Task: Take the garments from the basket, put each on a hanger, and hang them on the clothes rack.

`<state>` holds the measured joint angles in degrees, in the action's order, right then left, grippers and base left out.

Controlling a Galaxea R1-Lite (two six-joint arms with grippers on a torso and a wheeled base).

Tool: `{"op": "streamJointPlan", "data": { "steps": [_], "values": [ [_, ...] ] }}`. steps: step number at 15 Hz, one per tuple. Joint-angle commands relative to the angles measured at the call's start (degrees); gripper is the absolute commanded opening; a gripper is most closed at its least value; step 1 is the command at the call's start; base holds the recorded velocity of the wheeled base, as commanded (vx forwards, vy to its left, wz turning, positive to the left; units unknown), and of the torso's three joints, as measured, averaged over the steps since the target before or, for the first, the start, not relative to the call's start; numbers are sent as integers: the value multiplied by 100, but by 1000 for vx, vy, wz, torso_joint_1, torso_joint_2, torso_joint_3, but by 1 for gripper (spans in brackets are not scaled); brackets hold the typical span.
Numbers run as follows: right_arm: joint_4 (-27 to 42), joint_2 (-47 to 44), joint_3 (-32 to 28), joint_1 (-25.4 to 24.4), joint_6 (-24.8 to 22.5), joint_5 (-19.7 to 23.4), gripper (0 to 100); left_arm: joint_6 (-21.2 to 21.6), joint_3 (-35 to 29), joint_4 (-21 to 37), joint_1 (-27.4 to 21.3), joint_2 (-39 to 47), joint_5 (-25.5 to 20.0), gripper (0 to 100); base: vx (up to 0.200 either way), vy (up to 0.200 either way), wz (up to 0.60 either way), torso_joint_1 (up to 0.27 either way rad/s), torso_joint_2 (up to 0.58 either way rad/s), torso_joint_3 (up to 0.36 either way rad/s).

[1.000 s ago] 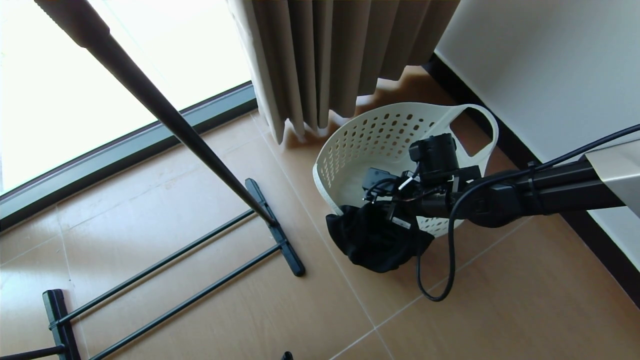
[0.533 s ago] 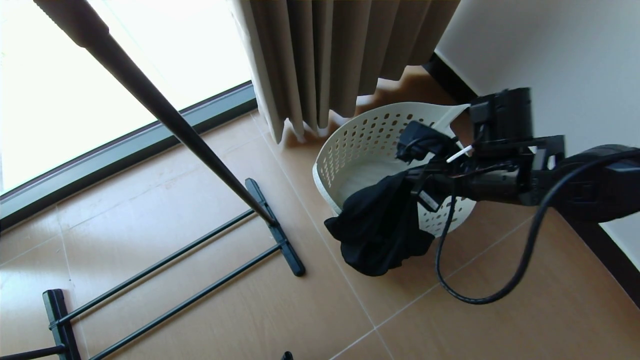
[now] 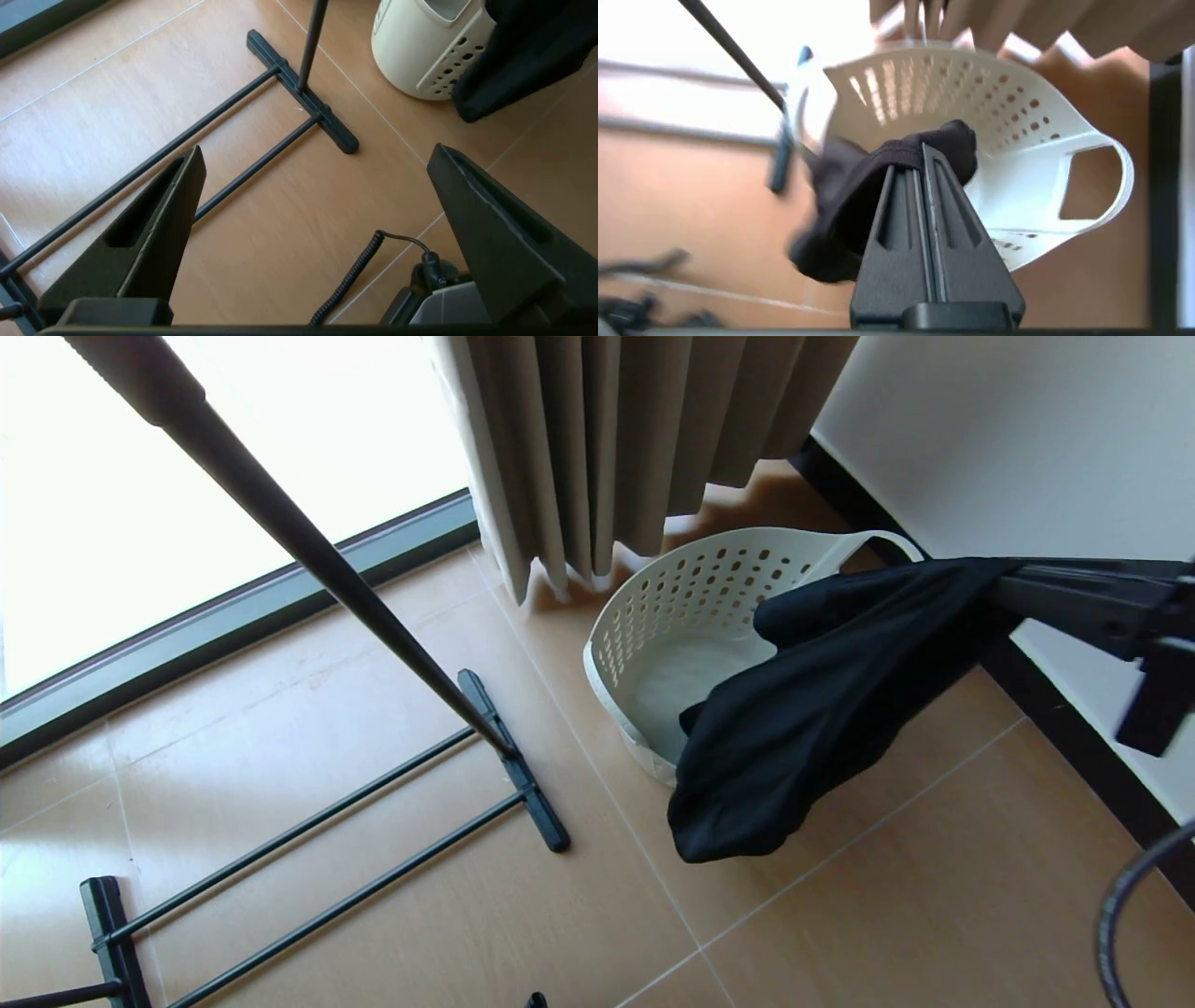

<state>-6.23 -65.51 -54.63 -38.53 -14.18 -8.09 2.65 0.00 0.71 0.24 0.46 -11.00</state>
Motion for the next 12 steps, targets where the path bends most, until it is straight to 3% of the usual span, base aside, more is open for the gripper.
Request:
{"op": "streamJointPlan", "data": {
  "steps": [1,4,12],
  "values": [
    [-423,1251,910,-207,855,10,0,-1,0,0,2,6,-8,100,0,0,0,0,0,0],
    [-1381,1374,1622,-207,1242,185,0,34,0,8,-33,15,-25,100,0,0,0,1,2,141],
    [-1451,1076,1780,-154,1251,265,0,34,0,8,-42,6,-25,100,0,0,0,1,1,201]
  ]
}}
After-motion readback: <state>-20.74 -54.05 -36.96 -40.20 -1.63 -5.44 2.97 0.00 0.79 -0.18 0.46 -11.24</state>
